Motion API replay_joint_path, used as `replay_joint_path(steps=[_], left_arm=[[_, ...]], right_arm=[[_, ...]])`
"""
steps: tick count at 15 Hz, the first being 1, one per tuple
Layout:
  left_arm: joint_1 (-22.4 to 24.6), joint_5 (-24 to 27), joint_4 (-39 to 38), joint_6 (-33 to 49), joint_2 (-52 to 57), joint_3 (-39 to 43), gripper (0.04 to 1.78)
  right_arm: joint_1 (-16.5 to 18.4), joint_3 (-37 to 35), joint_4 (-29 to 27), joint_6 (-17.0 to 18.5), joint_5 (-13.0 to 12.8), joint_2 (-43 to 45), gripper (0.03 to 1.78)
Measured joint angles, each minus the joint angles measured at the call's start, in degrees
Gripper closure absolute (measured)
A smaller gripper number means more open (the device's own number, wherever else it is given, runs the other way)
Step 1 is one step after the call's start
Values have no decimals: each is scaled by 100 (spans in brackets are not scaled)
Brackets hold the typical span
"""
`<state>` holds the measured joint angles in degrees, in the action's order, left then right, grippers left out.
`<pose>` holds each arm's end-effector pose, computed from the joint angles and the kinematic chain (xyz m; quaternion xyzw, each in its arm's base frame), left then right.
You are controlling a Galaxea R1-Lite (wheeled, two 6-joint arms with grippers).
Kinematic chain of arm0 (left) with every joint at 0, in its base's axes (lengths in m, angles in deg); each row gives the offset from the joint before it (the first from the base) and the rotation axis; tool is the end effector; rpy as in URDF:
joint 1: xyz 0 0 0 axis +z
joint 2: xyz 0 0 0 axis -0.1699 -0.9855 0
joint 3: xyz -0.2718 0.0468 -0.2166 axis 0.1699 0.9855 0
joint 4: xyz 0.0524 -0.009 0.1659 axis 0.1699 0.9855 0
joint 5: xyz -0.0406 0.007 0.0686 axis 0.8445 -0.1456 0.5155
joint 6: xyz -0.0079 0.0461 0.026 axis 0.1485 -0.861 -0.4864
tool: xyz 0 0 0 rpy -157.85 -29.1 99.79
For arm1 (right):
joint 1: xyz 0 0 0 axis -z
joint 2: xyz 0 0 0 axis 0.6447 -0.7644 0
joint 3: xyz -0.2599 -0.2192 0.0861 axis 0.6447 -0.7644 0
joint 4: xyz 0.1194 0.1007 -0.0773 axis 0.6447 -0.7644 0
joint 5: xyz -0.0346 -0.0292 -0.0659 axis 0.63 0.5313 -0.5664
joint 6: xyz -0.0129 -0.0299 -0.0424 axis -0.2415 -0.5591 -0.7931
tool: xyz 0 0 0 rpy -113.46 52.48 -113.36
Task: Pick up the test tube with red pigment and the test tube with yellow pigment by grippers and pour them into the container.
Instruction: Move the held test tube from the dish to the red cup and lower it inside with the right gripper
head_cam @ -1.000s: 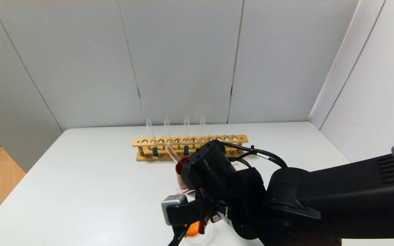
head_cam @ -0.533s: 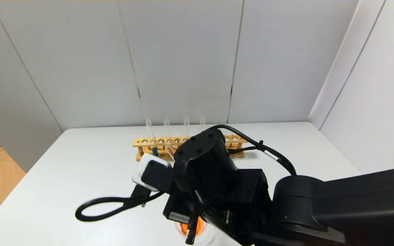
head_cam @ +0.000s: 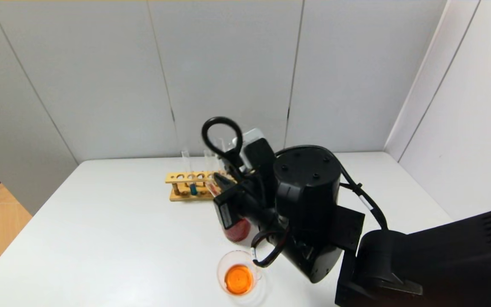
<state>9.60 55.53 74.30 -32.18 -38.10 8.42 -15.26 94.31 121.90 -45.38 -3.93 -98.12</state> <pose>-0.0602 0.0001 0.0757 0.0043 -0.0019 -0.0026 1.0000 0.2496 0.3301 0.2224 -0.0375 0.0432 0.3063 0.9502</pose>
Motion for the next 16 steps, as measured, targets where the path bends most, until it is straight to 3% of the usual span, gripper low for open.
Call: replay_joint_path(steps=[4, 9, 16], left_arm=[[0, -1, 0, 0, 0, 0, 8], [0, -1, 0, 2, 0, 0, 8], [0, -1, 0, 2, 0, 0, 8]], right_arm=[[433, -119, 49, 929, -37, -9, 149], [544, -119, 193, 1251, 13, -156, 149], [856, 256, 553, 1264, 204, -807, 149]])
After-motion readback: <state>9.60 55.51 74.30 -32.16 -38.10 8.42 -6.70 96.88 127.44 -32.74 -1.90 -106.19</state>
